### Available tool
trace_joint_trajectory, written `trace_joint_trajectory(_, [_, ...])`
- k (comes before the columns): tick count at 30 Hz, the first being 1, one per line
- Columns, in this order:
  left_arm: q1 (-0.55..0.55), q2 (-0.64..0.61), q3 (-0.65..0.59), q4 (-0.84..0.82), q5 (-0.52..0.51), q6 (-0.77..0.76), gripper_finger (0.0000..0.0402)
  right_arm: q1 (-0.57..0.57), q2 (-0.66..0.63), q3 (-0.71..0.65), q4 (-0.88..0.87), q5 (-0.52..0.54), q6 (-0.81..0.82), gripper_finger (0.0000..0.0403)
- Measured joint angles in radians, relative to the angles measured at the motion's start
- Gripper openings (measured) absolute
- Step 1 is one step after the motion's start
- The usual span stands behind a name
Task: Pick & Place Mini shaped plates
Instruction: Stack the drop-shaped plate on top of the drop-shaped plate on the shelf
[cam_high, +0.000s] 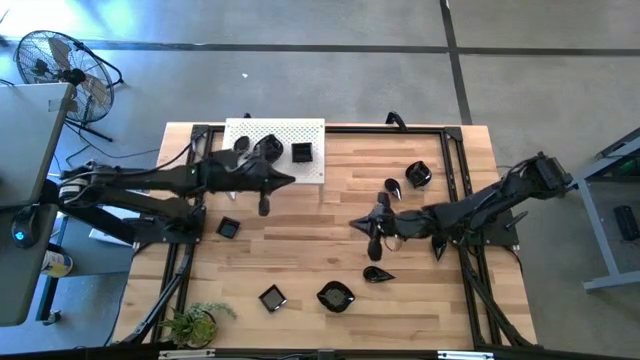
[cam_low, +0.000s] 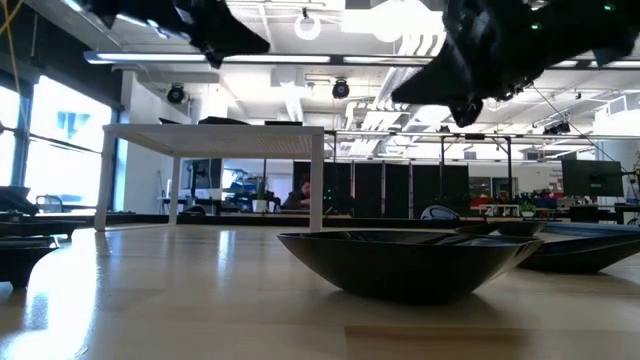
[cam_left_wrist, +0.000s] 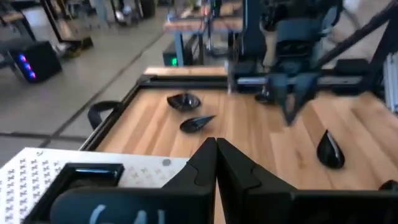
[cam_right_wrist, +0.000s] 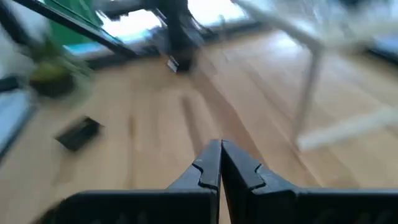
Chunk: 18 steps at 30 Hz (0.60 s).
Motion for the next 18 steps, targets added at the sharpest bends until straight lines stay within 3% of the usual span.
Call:
trace_joint_trajectory(5, [-0.034, -0.094, -0.192, 0.228, -0.031, -0.007, 0.0, -0.071, -0.096, 0.151, -0.526, -0.041, 0.186, 0.001])
trace_joint_trajectory(9, [-0.034, -0.143, -0.334, 0.412, -0.037, -0.028, 0.0, -0.146, -0.163, 0.216, -0.838, -0.053, 0.292, 0.0037])
trace_joint_trajectory(14, [-0.034, -0.189, -0.461, 0.57, -0.043, -0.027, 0.0, -0.274, -0.204, 0.179, -1.053, -0.089, 0.478, 0.0078])
trace_joint_trajectory(18, [-0.034, -0.205, -0.517, 0.632, -0.08, -0.02, 0.0, -0.397, -0.199, 0.082, -1.054, -0.17, 0.563, 0.0097])
